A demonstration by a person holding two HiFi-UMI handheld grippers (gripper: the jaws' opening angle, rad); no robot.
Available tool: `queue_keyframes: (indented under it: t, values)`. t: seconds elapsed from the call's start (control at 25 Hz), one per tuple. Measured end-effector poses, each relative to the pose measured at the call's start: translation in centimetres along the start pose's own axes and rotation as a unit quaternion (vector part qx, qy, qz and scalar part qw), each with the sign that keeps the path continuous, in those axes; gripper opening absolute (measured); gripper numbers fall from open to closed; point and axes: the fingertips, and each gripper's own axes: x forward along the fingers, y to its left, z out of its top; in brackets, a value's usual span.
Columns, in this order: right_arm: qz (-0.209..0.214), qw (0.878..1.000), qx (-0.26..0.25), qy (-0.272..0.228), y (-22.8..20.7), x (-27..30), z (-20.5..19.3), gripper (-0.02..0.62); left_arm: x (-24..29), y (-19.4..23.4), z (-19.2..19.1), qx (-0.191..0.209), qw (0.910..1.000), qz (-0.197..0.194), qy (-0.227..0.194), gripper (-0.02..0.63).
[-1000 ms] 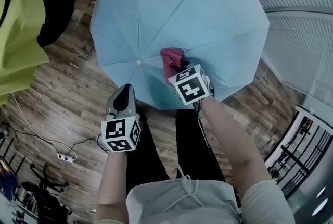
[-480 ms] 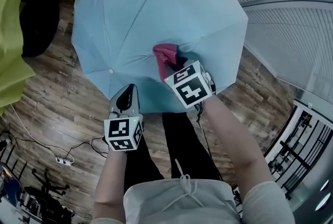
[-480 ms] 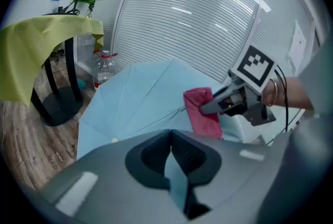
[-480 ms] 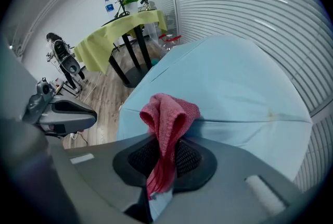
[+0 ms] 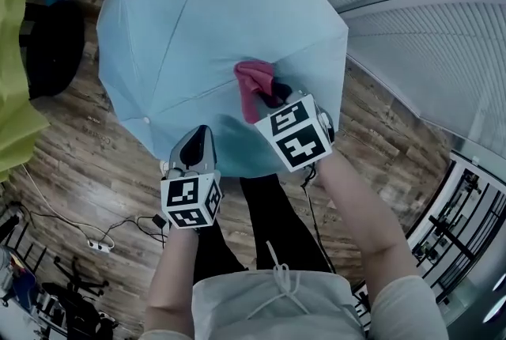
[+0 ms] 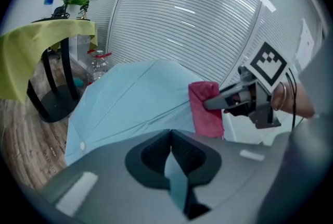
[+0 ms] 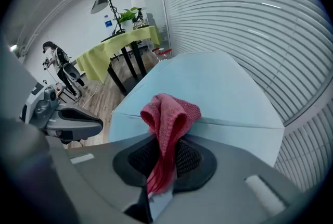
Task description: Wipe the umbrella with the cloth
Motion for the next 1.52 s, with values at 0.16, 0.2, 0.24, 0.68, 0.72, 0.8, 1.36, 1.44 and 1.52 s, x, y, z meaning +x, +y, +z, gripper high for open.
queue_keyframes:
  t: [0.16,0.2,0.24,0.68,0.72,0.8,1.36,1.44,1.52]
  values:
    - [0.006,1.0,0.003,-0.018,-3.0,-1.8,-0.6,0.06,1.9,-4.1,0.9,0.006,0.9999,-0.01,0.006,0.008]
    - [0.006,1.0,0.0,-0.021,-3.8,-2.1,-0.7,0.06,2.3,-5.0,1.2,0.009,0.9999,-0.011,0.007,0.008]
    - [0.004,1.0,-0.002,-0.023,-4.6,-2.4,-0.9,0.06,2.7,-5.9,1.5,0.012,0.9998,-0.013,0.008,0.008]
    - [-0.04,0.999,0.034,0.008,-14.3,-3.5,-5.8,0.058,6.5,-12.8,1.9,0.03,0.9985,-0.037,0.028,0.008]
    - [-0.045,0.998,0.04,0.009,-15.0,-3.4,-6.2,0.058,6.8,-13.1,1.9,0.033,0.9983,-0.039,0.029,0.008]
    - [-0.059,0.997,0.048,0.01,-16.3,-3.3,-6.8,0.06,7.2,-13.5,1.8,0.038,0.9979,-0.042,0.032,0.008]
    - [-0.141,0.988,0.057,0.033,-23.2,-4.8,-9.9,0.058,8.5,-18.4,-1.6,0.078,0.9917,-0.084,0.058,0.008]
    - [-0.146,0.987,0.066,0.03,-23.3,-5.5,-10.0,0.058,8.5,-18.4,-1.7,0.082,0.9909,-0.09,0.057,0.008]
    - [-0.144,0.987,0.075,0.019,-22.7,-6.3,-9.8,0.058,8.2,-17.9,-1.6,0.08,0.9911,-0.092,0.052,0.008]
